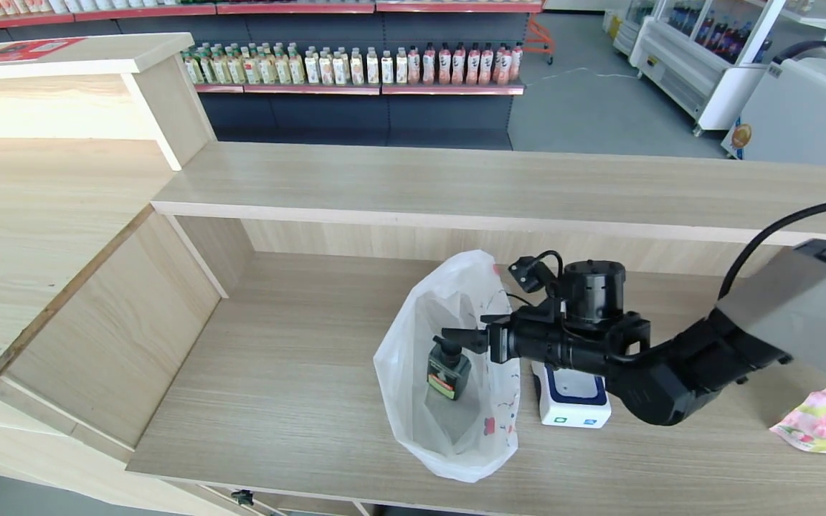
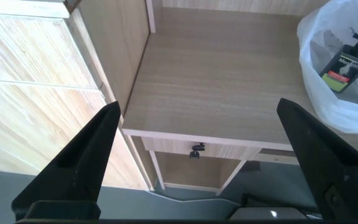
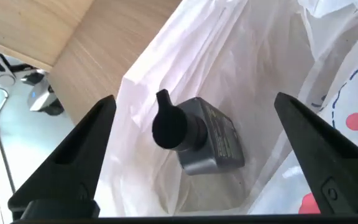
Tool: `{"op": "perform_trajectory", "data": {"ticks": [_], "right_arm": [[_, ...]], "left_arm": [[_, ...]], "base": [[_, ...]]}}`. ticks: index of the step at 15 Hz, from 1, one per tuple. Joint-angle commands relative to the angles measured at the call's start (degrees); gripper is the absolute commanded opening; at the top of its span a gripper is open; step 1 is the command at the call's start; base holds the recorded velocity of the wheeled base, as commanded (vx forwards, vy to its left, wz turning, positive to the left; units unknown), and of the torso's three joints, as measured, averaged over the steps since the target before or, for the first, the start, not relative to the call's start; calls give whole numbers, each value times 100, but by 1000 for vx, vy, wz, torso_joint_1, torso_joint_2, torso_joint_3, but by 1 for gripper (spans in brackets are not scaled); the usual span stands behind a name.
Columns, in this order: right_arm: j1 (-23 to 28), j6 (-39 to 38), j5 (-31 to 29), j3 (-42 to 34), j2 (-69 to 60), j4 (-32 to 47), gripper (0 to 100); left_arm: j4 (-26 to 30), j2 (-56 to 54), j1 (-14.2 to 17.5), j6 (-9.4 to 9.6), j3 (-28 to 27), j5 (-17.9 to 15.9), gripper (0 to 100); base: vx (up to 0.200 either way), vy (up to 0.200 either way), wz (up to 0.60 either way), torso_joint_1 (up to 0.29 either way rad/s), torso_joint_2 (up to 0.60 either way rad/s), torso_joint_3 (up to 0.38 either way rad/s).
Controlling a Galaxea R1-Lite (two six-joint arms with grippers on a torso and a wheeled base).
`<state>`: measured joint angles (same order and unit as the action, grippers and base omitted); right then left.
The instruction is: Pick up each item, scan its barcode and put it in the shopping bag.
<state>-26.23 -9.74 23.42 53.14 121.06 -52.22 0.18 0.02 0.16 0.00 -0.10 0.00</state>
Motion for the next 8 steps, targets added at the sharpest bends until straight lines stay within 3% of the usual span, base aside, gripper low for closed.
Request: {"op": "perform_trajectory", "data": {"ticks": [1, 2, 4, 6, 8], "right_arm": [[347, -353, -22, -805, -1217, 2, 100], [540, -406, -39, -1086, -1709, 19, 100], [813, -564, -646, -1517, -2605, 134, 100], [1314, -476, -1076, -1737, -3695, 1259, 100], [1692, -467, -1920, -1763, -4486, 2533, 100]], "left_arm": [[-1, -2, 2, 0, 1, 0, 100], [-1, -2, 2, 0, 1, 0, 100], [-1, -2, 2, 0, 1, 0, 100], [-1, -2, 2, 0, 1, 0, 100], [-1, -2, 2, 0, 1, 0, 100]], "base": [[0, 0, 0, 0, 0, 0], [0, 0, 0, 0, 0, 0], [0, 0, 0, 0, 0, 0], [0, 0, 0, 0, 0, 0], [0, 0, 0, 0, 0, 0]]}}
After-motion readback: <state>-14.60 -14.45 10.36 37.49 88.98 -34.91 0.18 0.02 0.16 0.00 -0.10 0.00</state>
